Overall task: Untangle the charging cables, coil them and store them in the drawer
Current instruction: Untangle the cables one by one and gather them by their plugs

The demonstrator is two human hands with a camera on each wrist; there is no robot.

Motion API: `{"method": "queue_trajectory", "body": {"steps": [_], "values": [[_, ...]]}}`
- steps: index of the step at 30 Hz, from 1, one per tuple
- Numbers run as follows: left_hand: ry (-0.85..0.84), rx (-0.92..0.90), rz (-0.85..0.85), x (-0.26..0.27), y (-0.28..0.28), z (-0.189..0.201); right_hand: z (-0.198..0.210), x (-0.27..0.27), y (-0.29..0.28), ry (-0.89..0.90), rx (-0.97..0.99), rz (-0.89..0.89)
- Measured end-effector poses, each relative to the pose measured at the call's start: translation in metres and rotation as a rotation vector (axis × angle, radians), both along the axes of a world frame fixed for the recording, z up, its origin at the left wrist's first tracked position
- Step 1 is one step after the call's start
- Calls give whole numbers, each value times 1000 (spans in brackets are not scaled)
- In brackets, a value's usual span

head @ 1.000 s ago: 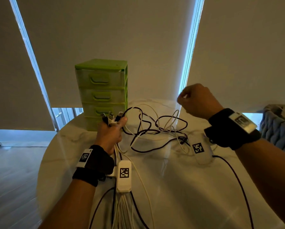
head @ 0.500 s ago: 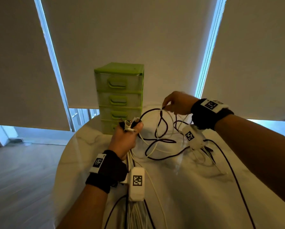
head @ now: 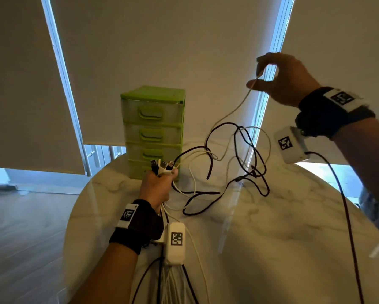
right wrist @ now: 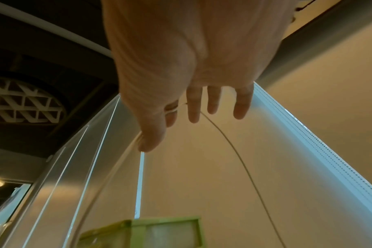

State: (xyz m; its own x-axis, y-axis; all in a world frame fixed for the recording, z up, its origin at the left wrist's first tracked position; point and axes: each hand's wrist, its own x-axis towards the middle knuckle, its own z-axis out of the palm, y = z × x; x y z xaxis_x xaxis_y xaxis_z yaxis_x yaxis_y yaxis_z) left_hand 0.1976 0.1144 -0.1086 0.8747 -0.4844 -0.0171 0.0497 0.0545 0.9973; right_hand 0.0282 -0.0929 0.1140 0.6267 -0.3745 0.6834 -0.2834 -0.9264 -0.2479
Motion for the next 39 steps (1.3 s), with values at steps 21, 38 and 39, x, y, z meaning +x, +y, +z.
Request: {"method": "queue_trajectory", "body": {"steps": [21,38,39], "values": [[-171,-364,-658,-43,5,117,-86,19,72,318,456,351],[126,-923,-429,28,60,109,-153,-25,-63,396,570,-485],[140,-923,-403,30,58,105,-150,-28,-64,404,608,-464]]}}
